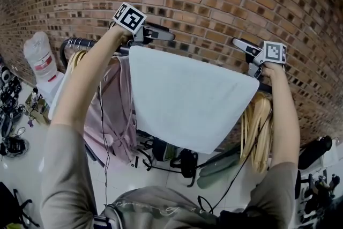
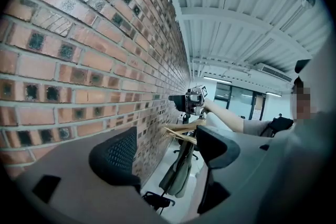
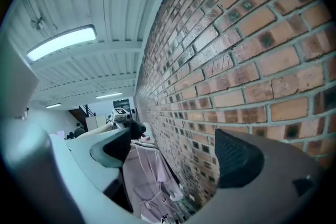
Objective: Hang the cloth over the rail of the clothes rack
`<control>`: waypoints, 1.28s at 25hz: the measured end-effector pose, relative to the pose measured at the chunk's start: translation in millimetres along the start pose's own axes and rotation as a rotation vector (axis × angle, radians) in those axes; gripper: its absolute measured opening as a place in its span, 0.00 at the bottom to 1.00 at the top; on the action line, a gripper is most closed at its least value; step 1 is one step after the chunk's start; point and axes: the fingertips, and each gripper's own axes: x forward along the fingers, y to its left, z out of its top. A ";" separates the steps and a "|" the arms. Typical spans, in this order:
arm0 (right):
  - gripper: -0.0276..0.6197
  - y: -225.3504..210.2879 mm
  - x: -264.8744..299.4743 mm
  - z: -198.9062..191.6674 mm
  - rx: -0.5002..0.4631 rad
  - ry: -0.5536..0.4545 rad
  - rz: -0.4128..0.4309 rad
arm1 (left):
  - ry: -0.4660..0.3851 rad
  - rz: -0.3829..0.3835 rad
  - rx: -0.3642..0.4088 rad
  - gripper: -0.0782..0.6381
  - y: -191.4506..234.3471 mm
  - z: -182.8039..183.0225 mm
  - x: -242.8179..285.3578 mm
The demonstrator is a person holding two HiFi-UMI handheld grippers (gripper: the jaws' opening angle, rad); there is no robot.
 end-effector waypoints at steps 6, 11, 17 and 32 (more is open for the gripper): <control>0.80 25.7 -1.5 28.8 -0.063 -0.149 0.161 | -0.042 -0.027 0.023 0.60 -6.6 6.9 -0.9; 0.80 38.2 -1.9 20.6 -0.081 -0.122 0.225 | -0.089 -0.030 0.028 0.60 -6.5 17.7 -2.1; 0.43 43.5 -12.8 32.3 -0.266 -0.191 0.176 | -0.220 0.027 0.184 0.38 -6.6 46.7 -20.9; 0.06 62.5 -42.4 68.4 -0.332 -0.319 0.112 | -0.460 0.005 0.464 0.12 -57.6 90.3 -43.6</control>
